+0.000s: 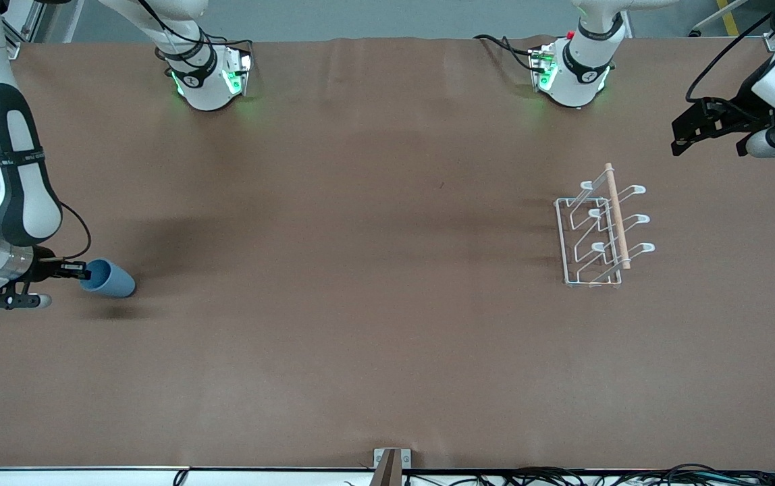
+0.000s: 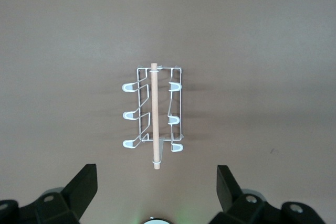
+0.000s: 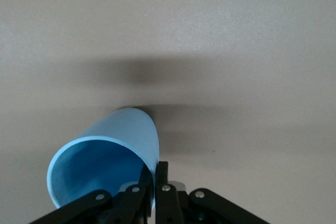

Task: Hang cup on cup holder
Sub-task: 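Lift the cup with the right gripper while the left gripper approaches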

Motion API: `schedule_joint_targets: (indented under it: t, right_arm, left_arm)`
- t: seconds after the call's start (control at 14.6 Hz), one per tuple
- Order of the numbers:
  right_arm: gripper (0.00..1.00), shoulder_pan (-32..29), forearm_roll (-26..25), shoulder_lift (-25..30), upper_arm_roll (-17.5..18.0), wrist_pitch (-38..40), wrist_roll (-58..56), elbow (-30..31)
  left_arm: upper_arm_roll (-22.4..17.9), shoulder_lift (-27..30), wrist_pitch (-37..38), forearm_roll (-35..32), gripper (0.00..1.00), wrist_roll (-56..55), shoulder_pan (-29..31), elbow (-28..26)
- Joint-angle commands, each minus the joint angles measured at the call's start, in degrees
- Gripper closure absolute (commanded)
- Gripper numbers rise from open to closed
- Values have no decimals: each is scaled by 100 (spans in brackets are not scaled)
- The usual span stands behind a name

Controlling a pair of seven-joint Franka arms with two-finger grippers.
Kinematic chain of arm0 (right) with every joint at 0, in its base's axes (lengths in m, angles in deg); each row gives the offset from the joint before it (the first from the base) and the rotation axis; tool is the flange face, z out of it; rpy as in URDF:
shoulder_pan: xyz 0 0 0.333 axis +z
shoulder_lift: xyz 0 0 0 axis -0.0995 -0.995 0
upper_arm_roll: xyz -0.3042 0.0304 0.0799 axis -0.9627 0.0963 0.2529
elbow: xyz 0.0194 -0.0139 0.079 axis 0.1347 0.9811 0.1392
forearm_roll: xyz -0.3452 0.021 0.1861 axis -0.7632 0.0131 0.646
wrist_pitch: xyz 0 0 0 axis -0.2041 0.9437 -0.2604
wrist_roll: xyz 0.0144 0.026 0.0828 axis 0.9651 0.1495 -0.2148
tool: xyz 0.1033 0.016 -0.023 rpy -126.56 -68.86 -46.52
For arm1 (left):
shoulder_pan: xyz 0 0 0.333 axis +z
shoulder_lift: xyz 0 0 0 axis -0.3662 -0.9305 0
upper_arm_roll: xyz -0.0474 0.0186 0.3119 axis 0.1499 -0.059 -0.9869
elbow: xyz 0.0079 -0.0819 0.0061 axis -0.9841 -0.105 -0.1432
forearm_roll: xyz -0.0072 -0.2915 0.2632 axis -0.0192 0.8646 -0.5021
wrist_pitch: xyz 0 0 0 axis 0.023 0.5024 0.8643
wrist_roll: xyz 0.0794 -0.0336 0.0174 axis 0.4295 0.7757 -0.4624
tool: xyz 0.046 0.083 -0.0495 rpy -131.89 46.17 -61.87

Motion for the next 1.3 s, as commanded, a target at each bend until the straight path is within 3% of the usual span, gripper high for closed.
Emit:
schedule_joint_targets:
  t: [0.0, 0.14, 0.41, 0.69, 0.96, 1.23]
  right_arm:
    - [100, -47, 42, 78, 107, 76, -57, 25]
    - [100, -46, 295, 227, 229, 470, -56, -45]
    - [100, 67, 1516, 526, 282, 1621, -56, -107]
    - [100, 392, 3263, 562, 282, 2589, -83, -98]
    - [100, 981, 4662, 545, 274, 2906, -48, -63]
    - [100, 1481, 5980, 527, 274, 3309, -13, -45]
  left_arm:
    - [26, -208, 126, 413, 0, 45, -122, 147]
    - [61, -376, 126, 512, 0, 63, -193, 155]
    - [105, -552, 64, 521, 0, -16, -395, 164]
    - [105, -684, 64, 792, 0, 10, -729, 164]
    - [105, -737, -260, 793, 0, 72, -1492, 225]
    - [105, -1342, -507, 793, 0, -34, -2371, 953]
